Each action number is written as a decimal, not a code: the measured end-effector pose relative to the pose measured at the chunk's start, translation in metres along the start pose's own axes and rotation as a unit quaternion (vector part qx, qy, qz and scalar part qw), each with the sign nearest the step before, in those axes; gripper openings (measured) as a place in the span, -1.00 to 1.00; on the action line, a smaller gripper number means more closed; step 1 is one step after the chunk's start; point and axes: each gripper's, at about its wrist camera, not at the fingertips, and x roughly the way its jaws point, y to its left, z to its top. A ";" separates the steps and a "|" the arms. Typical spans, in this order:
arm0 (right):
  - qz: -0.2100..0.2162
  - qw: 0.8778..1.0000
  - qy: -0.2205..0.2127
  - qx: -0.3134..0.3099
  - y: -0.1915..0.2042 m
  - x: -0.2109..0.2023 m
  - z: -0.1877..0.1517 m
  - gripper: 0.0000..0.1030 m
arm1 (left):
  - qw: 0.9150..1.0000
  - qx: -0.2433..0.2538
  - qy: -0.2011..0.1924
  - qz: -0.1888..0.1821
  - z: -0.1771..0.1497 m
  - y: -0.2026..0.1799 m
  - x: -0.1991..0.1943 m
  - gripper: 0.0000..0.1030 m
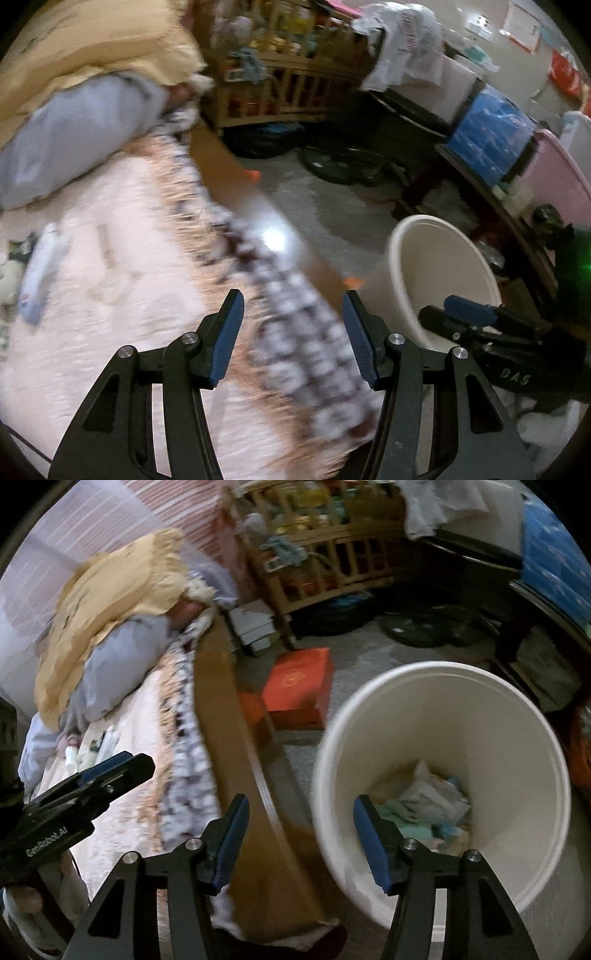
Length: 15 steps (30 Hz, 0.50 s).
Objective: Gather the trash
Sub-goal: 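Move both open tools back over the remaining trash on the bed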
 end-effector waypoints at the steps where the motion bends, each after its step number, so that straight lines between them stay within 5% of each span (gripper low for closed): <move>1: 0.005 1.000 0.003 -0.007 0.011 0.004 0.001 0.09 | 1.000 -0.009 0.000 0.011 -0.003 0.014 -0.005 0.04; 15: 0.065 0.988 0.053 -0.128 0.161 0.059 -0.004 0.17 | 0.985 -0.121 -0.006 0.119 -0.037 0.185 -0.044 0.04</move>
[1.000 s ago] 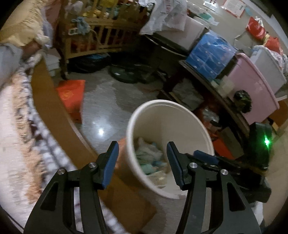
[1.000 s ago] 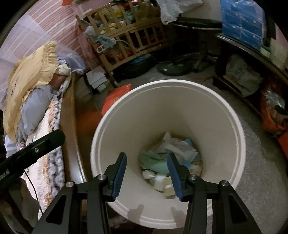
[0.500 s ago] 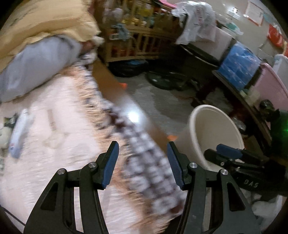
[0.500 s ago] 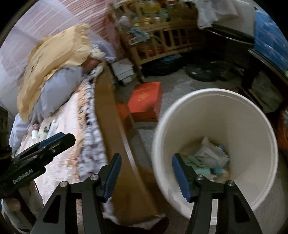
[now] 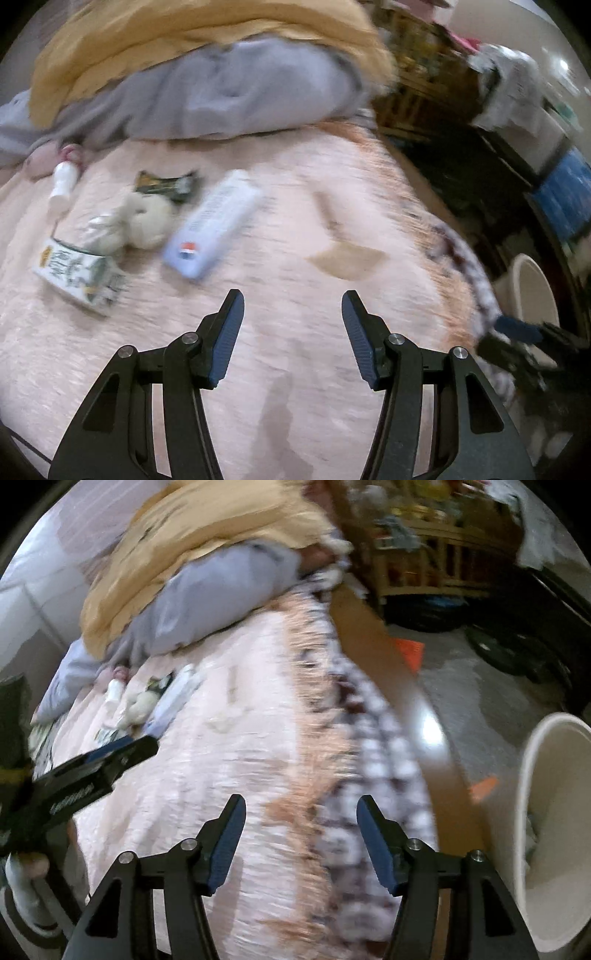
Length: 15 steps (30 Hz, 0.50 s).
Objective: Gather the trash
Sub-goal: 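Move both open tools back over the remaining trash on the bed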
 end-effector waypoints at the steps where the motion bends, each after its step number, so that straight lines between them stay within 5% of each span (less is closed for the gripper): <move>1: 0.002 1.000 0.002 -0.005 0.006 0.002 0.001 0.17 | 1.000 -0.011 -0.002 0.000 0.005 0.015 0.005 0.04; 8: 0.008 0.999 0.012 -0.043 0.048 0.021 0.016 0.18 | 0.998 -0.058 -0.023 0.020 0.035 0.086 0.025 0.04; 15: 0.028 0.998 0.009 -0.063 0.091 0.049 0.043 0.27 | 0.993 -0.079 0.037 0.078 0.020 0.159 0.019 0.04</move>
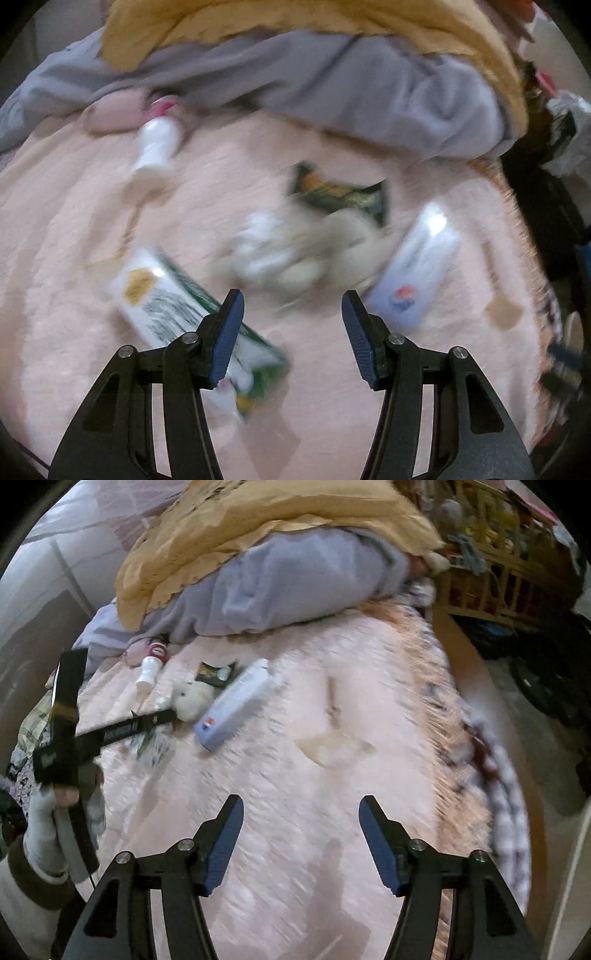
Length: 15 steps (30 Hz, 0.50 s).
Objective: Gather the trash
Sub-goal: 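Move both open tools back over the remaining trash on the bed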
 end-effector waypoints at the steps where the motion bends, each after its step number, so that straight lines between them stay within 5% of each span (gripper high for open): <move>1: 0.003 1.000 0.000 -0.003 0.008 0.008 0.007 0.29 | 1.000 0.002 0.007 0.003 -0.004 0.007 -0.001 0.04; 6: 0.010 1.000 0.012 -0.005 0.038 0.061 0.039 0.38 | 0.999 0.001 0.033 0.023 -0.026 0.057 -0.016 0.04; 15: -0.037 0.999 0.025 0.014 0.063 0.142 0.093 0.38 | 0.999 -0.030 -0.014 -0.001 -0.036 0.095 -0.065 0.05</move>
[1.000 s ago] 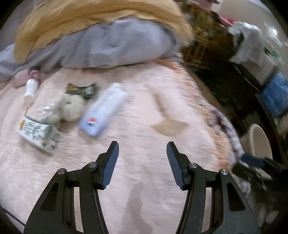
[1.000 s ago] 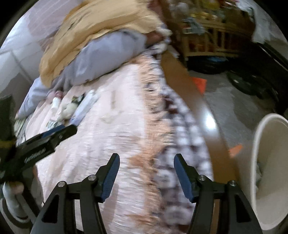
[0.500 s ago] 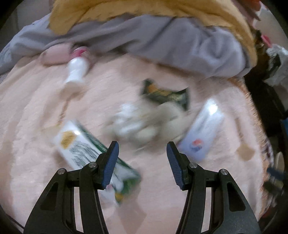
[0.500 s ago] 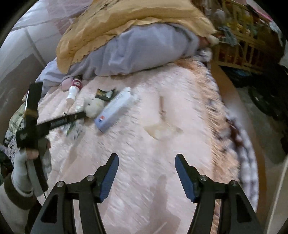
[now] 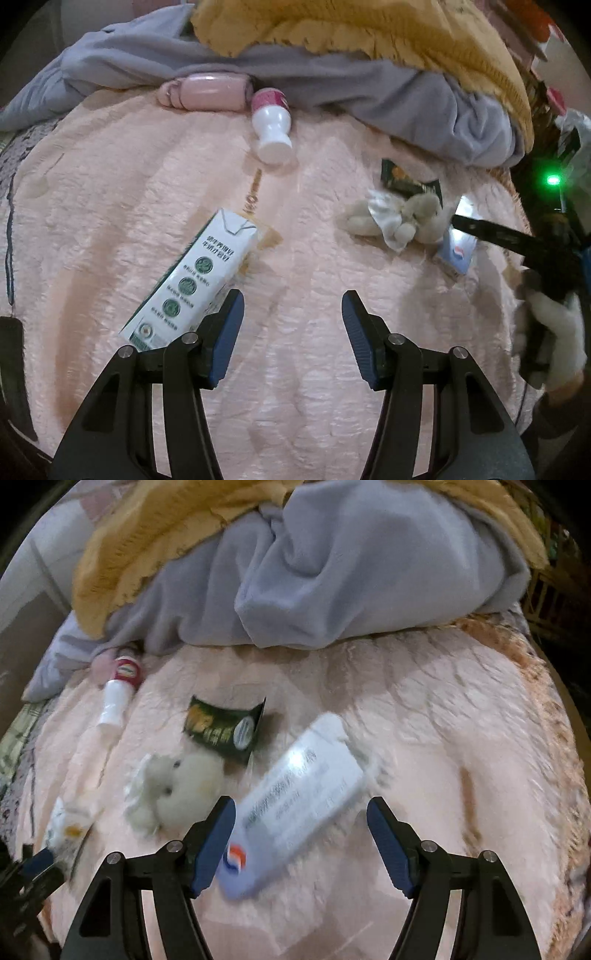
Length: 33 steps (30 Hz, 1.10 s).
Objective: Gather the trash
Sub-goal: 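Move both open tools back over the remaining trash on the bed, then grasp the white milk carton with the left tool while the right tool grasps the medicine box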
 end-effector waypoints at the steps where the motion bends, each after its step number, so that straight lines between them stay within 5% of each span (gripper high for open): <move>1: -0.006 1.000 0.005 -0.012 0.004 0.006 0.002 0.38 | 1.000 -0.005 -0.004 0.001 0.000 0.004 -0.001 0.06; 8: -0.052 0.993 0.019 -0.108 0.003 -0.013 -0.010 0.40 | 0.998 -0.041 -0.014 -0.041 0.004 0.027 -0.002 0.11; 11: -0.071 0.991 0.020 -0.108 -0.012 -0.025 -0.013 0.40 | 0.998 -0.040 -0.021 -0.033 0.006 0.034 -0.005 0.16; 15: -0.001 0.998 0.024 -0.060 -0.027 -0.030 -0.014 0.40 | 0.999 -0.022 -0.037 -0.013 0.013 0.039 -0.013 0.26; 19: 0.014 0.999 0.006 -0.047 -0.013 -0.026 -0.008 0.43 | 0.999 0.016 -0.021 0.036 0.015 0.045 -0.002 0.36; 25: -0.026 0.998 0.022 -0.058 0.017 0.013 0.000 0.53 | 0.996 0.044 0.022 0.071 0.006 0.049 0.031 0.36; 30: -0.043 0.989 0.042 -0.133 0.025 0.009 -0.012 0.53 | 0.996 0.051 0.033 0.069 0.008 0.046 0.050 0.36; 33: -0.080 0.989 0.036 -0.121 0.001 -0.011 -0.019 0.53 | 0.997 0.046 0.038 0.055 0.010 0.042 0.056 0.36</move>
